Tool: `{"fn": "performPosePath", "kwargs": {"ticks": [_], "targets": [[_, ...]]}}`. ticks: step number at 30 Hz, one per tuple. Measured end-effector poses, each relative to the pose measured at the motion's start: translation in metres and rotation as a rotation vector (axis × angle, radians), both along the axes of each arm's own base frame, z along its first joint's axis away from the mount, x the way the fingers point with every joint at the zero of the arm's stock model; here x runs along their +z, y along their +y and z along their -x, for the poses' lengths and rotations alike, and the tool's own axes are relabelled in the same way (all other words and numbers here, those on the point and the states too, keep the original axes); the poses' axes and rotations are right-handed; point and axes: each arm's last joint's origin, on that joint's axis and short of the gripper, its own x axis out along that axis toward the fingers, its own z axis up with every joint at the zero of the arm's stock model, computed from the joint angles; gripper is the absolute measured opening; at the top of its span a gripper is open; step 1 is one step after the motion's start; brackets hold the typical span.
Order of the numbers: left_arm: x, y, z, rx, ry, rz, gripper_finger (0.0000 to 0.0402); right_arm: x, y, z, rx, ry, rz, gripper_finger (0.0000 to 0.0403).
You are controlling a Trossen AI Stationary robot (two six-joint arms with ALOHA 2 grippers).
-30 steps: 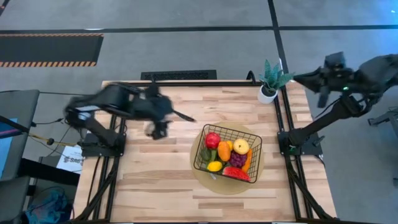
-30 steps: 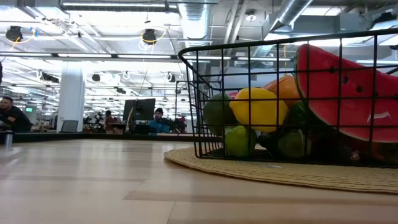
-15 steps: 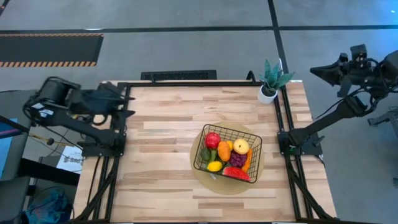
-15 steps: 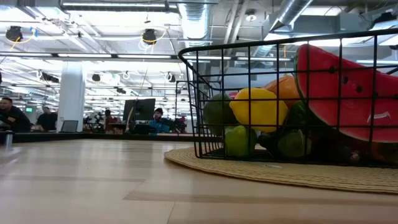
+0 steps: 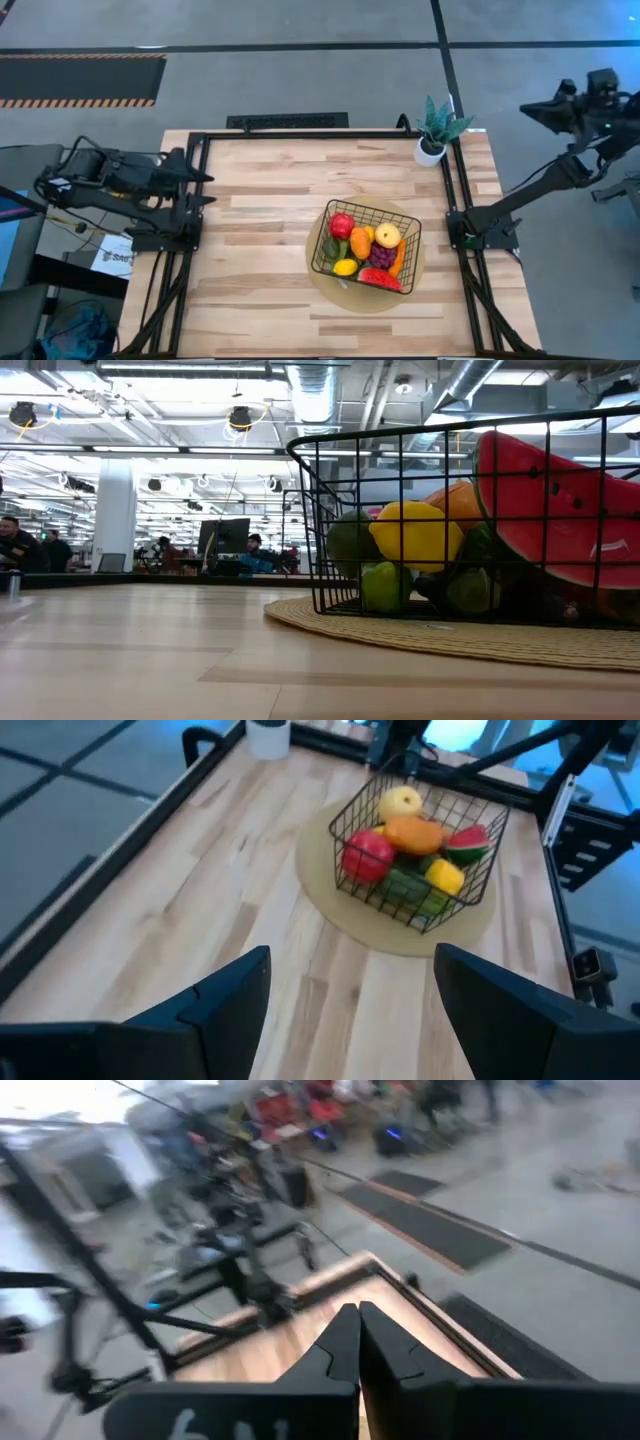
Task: Build produce basket
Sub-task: Return to Home Position
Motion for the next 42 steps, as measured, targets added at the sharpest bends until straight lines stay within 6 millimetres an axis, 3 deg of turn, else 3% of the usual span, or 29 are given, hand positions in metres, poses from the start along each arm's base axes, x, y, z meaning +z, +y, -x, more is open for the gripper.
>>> {"fn": "performPosePath", "kwargs": {"ticks": [6,11,18,23,29,42], "targets": [[-0.022,0.001,0.014,-0.003,-0.043,0.051,0.0265,-0.024,0.006,0.006,0.290,-0.199,0.128,0.0017],[-0.023,0.001,0.021,-0.068,-0.149,0.041,0.0265,-0.069,0.016,0.000,0.536,-0.384,0.200,0.0017],[-0.032,-0.001,0.022,-0.148,-0.244,0.041,0.0265,-0.152,0.025,-0.025,0.508,-0.439,0.094,0.0017],[-0.053,-0.003,0.009,-0.145,-0.197,0.082,0.0265,-0.185,0.035,-0.052,0.498,-0.381,0.054,0.0017],[-0.077,-0.008,-0.008,-0.222,-0.219,0.100,0.0265,-0.205,0.045,-0.081,0.454,-0.299,-0.006,0.0017],[-0.082,-0.005,0.002,-0.217,-0.290,0.051,0.0265,-0.208,0.044,-0.081,0.440,-0.338,-0.004,0.0021]]}}
